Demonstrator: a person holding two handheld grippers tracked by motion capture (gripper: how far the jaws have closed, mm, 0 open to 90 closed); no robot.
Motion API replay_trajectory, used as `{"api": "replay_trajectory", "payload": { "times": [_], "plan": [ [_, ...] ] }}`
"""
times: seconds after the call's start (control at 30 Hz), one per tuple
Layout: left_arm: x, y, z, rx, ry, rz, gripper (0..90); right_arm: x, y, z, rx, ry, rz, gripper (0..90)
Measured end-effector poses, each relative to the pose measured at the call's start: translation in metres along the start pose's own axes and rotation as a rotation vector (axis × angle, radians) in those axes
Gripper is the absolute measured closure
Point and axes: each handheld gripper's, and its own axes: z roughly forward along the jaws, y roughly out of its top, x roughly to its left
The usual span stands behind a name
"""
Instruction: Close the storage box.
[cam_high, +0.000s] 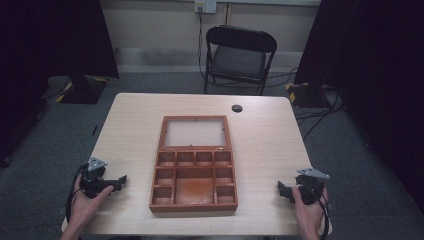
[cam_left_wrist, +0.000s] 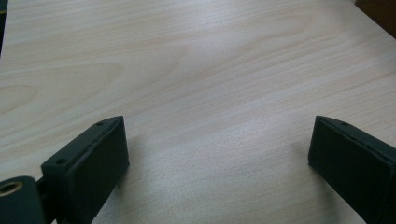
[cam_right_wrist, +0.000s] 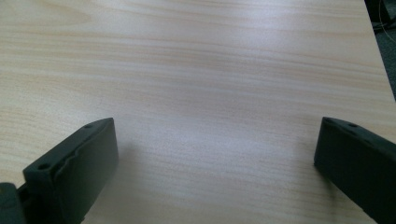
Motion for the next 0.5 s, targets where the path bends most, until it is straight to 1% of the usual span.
{"api": "replay_trajectory", "payload": {
  "times": [0.23, 0.27, 0.3, 0.33, 0.4, 0.43, 0.5],
  "plan": [
    [-0.0002, -0.0002, 0.0, -0.003, 0.001, -0.01, 4.4, -0.0016, 0.0012, 0.0011, 0.001, 0.0, 0.002, 0.0],
    [-0.0005, -0.0004, -0.0001, -0.006, 0.007, -0.014, 5.4, -0.0015, 0.0012, 0.0011, 0.001, 0.0, 0.002, 0.0],
    [0.0002, -0.0005, -0.0011, -0.005, 0.015, -0.009, 7.0, -0.0004, 0.0007, 0.0006, -0.001, -0.009, 0.013, 0.0],
    [0.0006, -0.0009, -0.0015, -0.01, 0.015, -0.012, 7.7, 0.0003, 0.0008, 0.0007, -0.001, -0.014, 0.016, 0.0],
    [0.0004, -0.0013, -0.002, -0.014, 0.019, -0.019, 10.9, 0.0026, 0.0011, 0.0006, 0.0, -0.008, 0.012, 0.3],
    [0.0011, -0.0012, -0.0032, -0.017, 0.02, -0.026, 12.5, 0.0041, 0.0018, 0.0009, -0.005, -0.004, 0.018, 3.2],
    [0.0008, -0.0011, -0.0041, -0.021, 0.025, -0.031, 19.1, 0.0062, 0.0041, 0.0004, -0.006, -0.002, 0.017, 10.1]
  ]
}}
